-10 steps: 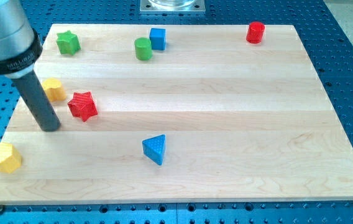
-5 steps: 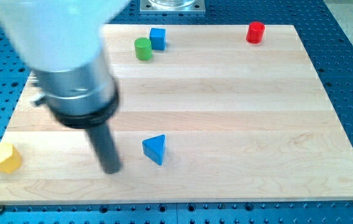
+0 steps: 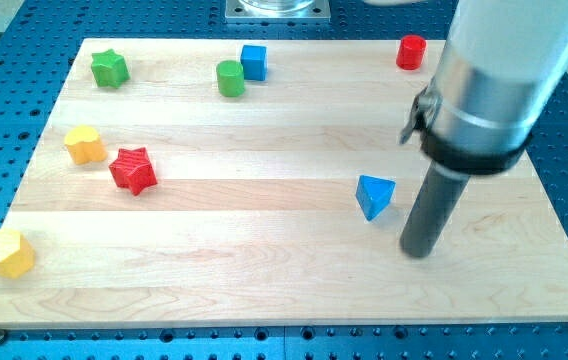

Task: Move the blue triangle towards the center right corner of the board

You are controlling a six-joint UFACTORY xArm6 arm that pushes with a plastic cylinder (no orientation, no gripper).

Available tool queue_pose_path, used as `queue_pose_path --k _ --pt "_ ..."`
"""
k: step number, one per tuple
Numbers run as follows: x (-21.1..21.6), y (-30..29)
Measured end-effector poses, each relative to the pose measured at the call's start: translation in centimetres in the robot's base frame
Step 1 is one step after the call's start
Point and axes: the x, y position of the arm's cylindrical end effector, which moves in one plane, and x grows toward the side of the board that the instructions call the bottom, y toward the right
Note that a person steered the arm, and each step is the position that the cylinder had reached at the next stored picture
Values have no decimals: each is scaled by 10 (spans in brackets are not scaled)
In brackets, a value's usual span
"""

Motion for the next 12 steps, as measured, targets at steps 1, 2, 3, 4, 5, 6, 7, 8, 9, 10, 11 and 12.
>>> queue_pose_path --k 1,2,3,4,5,6,7,8,9,10,11,12 --pt "-31 -31" --pt "-56 -27" --pt "-85 -1" --pt "-79 -28" --pt "-74 -70" --pt "-121 -62" --pt "-123 -15" --pt "-123 50" --pt "-87 19" --pt "-65 28" --pt "-50 11" --pt "-44 47"
